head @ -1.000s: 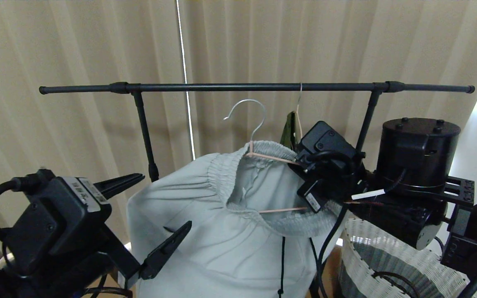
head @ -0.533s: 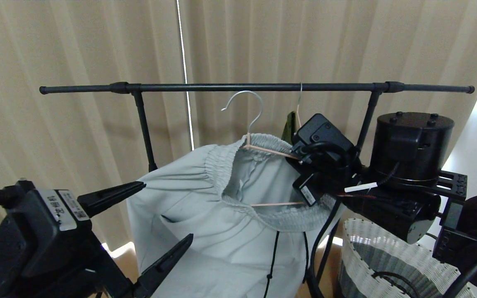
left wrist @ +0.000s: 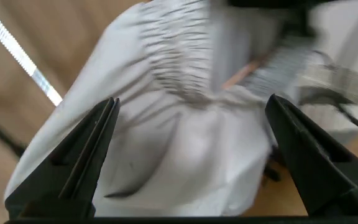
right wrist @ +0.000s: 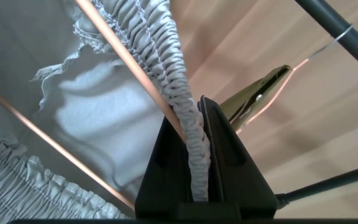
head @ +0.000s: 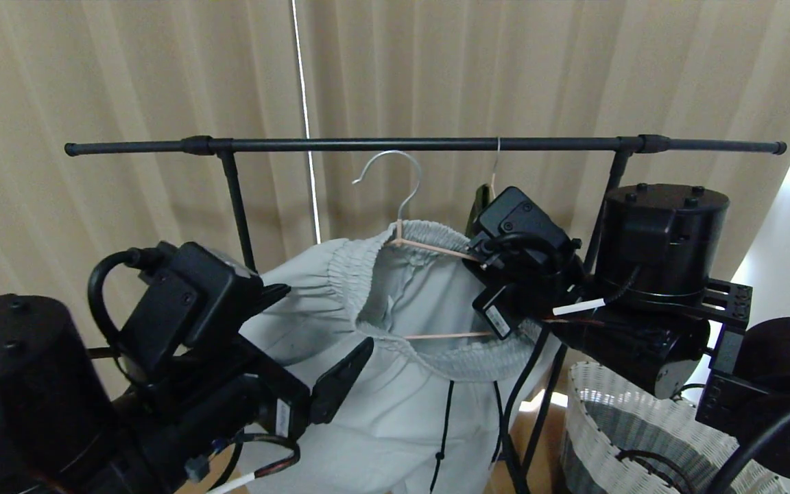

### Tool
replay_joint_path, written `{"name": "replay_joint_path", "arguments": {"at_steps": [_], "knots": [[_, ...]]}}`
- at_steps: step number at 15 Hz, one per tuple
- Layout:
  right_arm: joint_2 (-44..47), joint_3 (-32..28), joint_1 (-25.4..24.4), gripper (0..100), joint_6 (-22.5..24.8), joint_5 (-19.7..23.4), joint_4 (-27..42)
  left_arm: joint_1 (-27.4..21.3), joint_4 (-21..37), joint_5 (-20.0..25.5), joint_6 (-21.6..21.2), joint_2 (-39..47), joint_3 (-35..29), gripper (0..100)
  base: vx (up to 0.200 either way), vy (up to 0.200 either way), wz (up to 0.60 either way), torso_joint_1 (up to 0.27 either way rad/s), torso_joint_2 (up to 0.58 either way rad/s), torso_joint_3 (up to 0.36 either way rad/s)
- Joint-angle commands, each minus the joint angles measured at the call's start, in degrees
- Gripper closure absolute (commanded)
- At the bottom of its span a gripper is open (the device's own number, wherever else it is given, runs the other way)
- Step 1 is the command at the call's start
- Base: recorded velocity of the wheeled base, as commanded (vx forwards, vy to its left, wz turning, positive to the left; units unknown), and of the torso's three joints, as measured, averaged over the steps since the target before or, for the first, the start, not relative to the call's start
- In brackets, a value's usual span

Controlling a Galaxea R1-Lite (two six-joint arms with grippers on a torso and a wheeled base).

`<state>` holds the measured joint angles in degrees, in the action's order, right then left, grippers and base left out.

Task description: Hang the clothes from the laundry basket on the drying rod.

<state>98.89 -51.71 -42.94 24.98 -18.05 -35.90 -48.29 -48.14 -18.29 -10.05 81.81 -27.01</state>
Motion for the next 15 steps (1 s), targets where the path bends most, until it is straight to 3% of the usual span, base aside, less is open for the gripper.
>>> {"name": "replay_joint_path", "arguments": {"at_steps": [1, 5, 6, 15], "knots": [[0.2, -0.1, -0.7, 100, 0.1, -0.1, 0.0, -1.1, 0.0, -3.2, 1.9, 5.6, -2.7, 0, 0.0, 0.0, 0.0, 0.0, 0.0, 0.0], [0.2, -0.2, -0.8, 100, 0.0, -0.1, 0.0, -3.0, -0.2, -11.3, 3.6, 10.2, -4.5, 0, 0.0, 0.0, 0.0, 0.0, 0.0, 0.0], [0.2, -0.1, -0.8, 100, 0.0, -0.1, 0.0, -3.2, -0.3, -11.5, 3.5, 10.2, -4.2, 100, 0.0, 0.0, 0.0, 0.0, 0.0, 0.0], [-0.5, 0.4, 1.1, 100, 0.0, -2.0, 0.1, -2.3, -0.4, -11.6, 2.8, 4.3, 0.8, 100, 0.0, 0.0, 0.0, 0.0, 0.0, 0.0]]}}
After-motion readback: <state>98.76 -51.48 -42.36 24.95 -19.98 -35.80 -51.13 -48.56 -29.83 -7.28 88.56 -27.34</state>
